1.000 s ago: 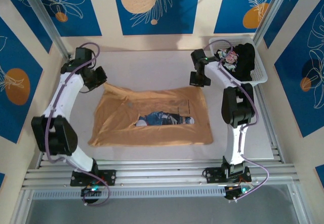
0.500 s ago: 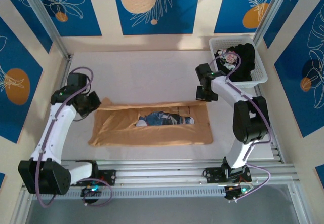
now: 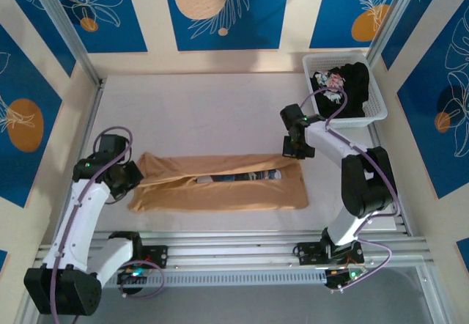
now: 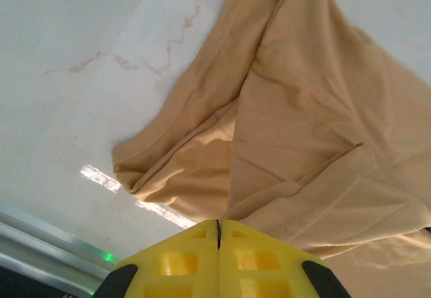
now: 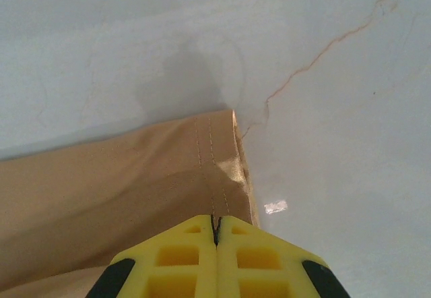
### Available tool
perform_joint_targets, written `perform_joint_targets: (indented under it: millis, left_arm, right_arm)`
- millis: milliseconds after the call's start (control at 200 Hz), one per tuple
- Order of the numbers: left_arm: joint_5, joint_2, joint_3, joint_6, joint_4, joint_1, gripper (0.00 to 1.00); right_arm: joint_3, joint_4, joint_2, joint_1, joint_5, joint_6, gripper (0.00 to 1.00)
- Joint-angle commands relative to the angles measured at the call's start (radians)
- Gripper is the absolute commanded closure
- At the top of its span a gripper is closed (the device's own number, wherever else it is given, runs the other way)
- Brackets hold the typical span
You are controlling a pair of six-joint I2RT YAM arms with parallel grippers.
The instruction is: Fold and stack the t-shirts
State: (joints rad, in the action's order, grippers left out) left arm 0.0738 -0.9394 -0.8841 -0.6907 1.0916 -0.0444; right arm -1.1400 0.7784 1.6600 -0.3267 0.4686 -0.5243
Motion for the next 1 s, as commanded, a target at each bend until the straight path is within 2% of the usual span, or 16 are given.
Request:
perform_joint_targets:
  millis: [0,695,775,865,930,995]
  left_arm:
    - [0.017,0.026,0.028,-0.033,0.031,-0.01,1.0]
    - [-0.014,0.072,0.143,-0.143,0.043,-0.027,1.0]
    - [-0.031,0.068,0.142,-0.151,0.037,-0.029,1.0]
    - [-0.036,0.068,0.1,-0.157,0.04,-0.032,0.8]
    - [-0.032,0.062,0.054,-0.161,0.035,-0.032,0.63]
    - [-0.026,0.035,0.006,-0.16,0.014,-0.032,0.55]
  right_arm:
    - [0.021,0.034,-0.04,-0.01,0.036,-0.037,1.0]
    - [0.117,0.072,-0.085,-0.035,0.048,-0.108,1.0]
    - [0.117,0.103,-0.105,-0.034,0.074,-0.132,0.88]
    - [0.121,0.139,-0.163,-0.031,0.122,-0.17,0.75]
    - [0.125,0.148,-0.211,-0.027,0.129,-0.19,0.73]
    - [0.119,0.145,-0.244,-0.026,0.112,-0.199,0.72]
